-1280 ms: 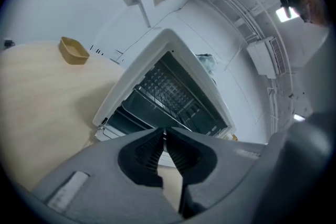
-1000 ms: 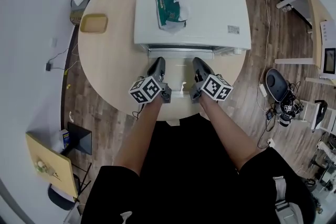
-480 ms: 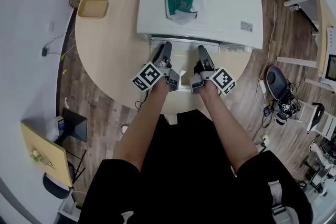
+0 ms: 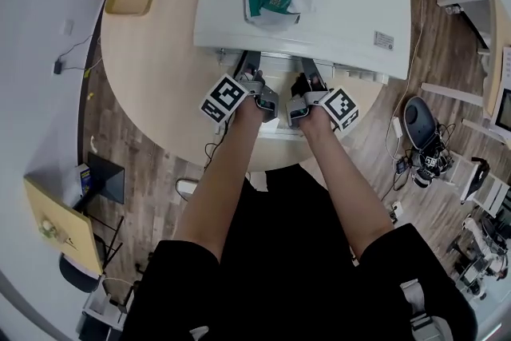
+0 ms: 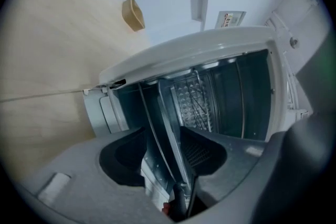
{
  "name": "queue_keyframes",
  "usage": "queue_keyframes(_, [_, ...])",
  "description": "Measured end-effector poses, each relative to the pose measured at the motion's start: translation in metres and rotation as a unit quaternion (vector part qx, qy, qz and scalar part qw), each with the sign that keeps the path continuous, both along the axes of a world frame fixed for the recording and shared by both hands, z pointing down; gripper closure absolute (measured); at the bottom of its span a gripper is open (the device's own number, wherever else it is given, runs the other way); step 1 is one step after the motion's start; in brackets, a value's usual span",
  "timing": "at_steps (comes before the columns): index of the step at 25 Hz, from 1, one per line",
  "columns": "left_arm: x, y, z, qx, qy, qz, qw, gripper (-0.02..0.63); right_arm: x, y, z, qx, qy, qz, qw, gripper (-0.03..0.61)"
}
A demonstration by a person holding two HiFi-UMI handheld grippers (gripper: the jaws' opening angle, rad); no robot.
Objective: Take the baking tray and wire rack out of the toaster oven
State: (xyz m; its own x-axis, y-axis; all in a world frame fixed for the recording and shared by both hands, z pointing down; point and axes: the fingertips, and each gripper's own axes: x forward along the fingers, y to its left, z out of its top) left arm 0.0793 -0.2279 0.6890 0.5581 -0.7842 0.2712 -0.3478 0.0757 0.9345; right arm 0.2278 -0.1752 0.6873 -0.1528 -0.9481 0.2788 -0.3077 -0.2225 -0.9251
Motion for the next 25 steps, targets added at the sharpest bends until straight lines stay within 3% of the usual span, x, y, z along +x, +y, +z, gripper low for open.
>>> queue_keyframes(22, [0.021, -0.044, 0.016, -0.023, 0.010, -0.026, 0.9993, 0.433, 0.038, -0.044, 0.017, 0.011, -0.050, 0.056, 0.997, 0.420])
queue_keyframes(25, [0.020, -0.044, 0.017, -0.029, 0.014, -0.031, 0.9990, 0.442, 0.038, -0.046, 0.023, 0.008, -0.047, 0.045, 0.998, 0.422])
